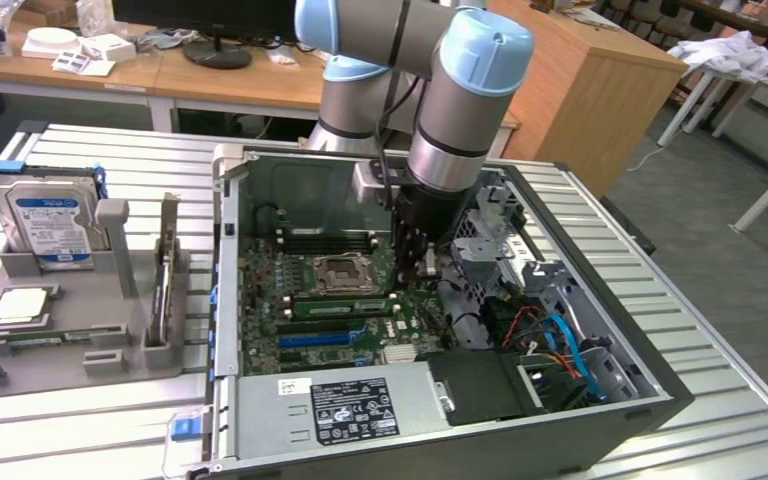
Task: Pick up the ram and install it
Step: 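Press down the ram until it locks into place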
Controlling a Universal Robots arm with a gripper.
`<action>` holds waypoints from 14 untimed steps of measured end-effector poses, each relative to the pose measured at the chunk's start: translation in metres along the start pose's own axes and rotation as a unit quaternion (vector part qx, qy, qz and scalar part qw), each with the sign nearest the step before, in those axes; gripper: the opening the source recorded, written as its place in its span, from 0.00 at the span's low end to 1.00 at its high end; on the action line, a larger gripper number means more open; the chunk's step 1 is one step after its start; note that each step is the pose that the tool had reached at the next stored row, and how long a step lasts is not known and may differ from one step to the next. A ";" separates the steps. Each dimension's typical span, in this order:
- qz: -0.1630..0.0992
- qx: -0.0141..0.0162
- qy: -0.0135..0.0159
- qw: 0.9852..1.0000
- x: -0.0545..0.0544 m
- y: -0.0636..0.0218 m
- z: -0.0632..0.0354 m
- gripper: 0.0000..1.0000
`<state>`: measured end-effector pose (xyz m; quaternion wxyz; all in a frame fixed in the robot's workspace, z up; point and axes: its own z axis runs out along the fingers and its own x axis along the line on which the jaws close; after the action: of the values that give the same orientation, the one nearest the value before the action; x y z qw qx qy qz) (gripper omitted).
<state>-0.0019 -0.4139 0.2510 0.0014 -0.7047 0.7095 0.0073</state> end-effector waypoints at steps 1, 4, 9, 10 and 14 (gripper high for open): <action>0.000 0.000 0.000 1.000 0.000 0.0000 0.0006 0.11; 0.000 0.000 0.000 1.000 0.000 0.0000 0.0023 0.11; 0.000 0.000 0.000 1.000 0.000 0.0000 0.0041 0.11; 0.000 0.000 0.000 1.000 0.000 0.0000 0.0041 0.11; 0.000 0.000 -0.001 1.000 0.000 0.0000 0.0049 0.11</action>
<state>-0.0019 -0.4138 0.2461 0.0021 -0.7046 0.7095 0.0078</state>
